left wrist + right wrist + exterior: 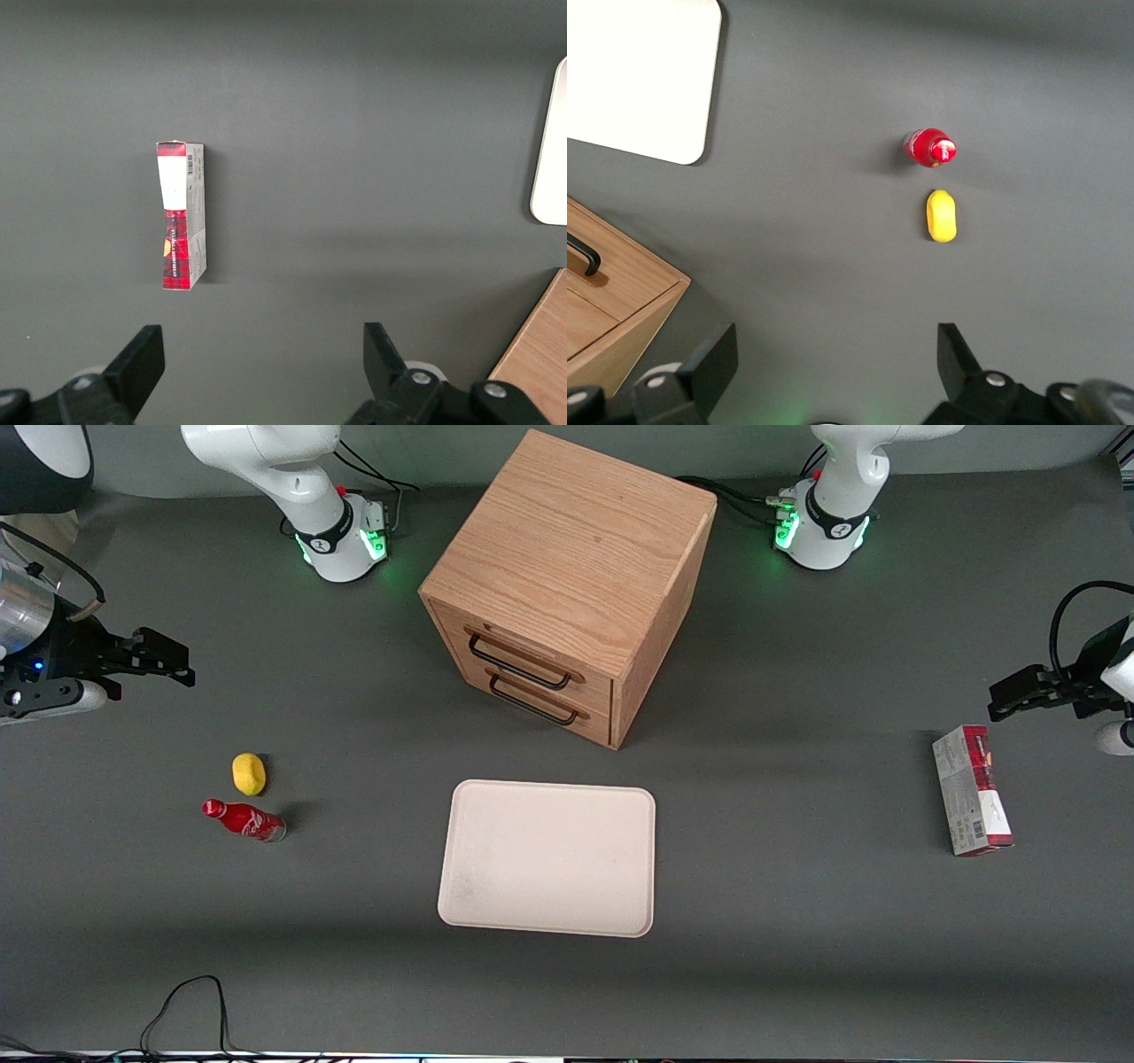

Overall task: Place coke bottle on tray
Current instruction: 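Move the open right gripper down toward the red Coca-Cola bottle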

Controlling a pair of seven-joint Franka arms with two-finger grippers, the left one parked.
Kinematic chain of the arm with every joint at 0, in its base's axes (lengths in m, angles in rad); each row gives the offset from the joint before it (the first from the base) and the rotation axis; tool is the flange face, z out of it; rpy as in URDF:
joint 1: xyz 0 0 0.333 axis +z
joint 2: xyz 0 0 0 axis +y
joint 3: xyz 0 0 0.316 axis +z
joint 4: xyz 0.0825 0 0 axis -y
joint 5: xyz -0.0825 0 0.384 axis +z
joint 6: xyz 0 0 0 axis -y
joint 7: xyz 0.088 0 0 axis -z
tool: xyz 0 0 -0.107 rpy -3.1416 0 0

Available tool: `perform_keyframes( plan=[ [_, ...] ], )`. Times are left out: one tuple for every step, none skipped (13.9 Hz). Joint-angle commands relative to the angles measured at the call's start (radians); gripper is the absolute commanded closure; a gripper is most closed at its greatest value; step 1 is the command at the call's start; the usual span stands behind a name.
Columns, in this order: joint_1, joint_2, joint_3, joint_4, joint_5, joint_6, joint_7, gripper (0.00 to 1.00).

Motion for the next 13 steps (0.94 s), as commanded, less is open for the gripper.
perform_keyframes(
  plan=[
    [0.001,0.023,-0.007,0.033,0.019,-0.047,-0.024,0.00],
    [0.000,0.032,-0.007,0.044,0.020,-0.060,-0.025,0.00],
    [0.000,0.041,-0.007,0.056,0.022,-0.061,-0.028,0.00],
    [0.000,0.044,-0.007,0.058,0.023,-0.061,-0.033,0.00],
    [0.000,0.046,-0.008,0.059,0.023,-0.060,-0.034,0.00],
    [0.000,0.047,-0.008,0.061,0.023,-0.060,-0.036,0.00],
    [0.001,0.049,-0.008,0.064,0.020,-0.060,-0.039,0.00],
    [0.011,0.058,-0.008,0.085,0.020,-0.060,-0.030,0.00],
    [0.011,0.082,-0.008,0.114,0.022,-0.060,-0.025,0.00],
    [0.011,0.093,-0.008,0.134,0.022,-0.061,-0.024,0.00],
    [0.011,0.107,-0.010,0.147,0.022,-0.061,-0.022,0.00],
    [0.012,0.112,-0.008,0.157,0.022,-0.061,-0.016,0.00],
    [0.014,0.116,-0.008,0.171,0.022,-0.061,0.004,0.00]
  ],
)
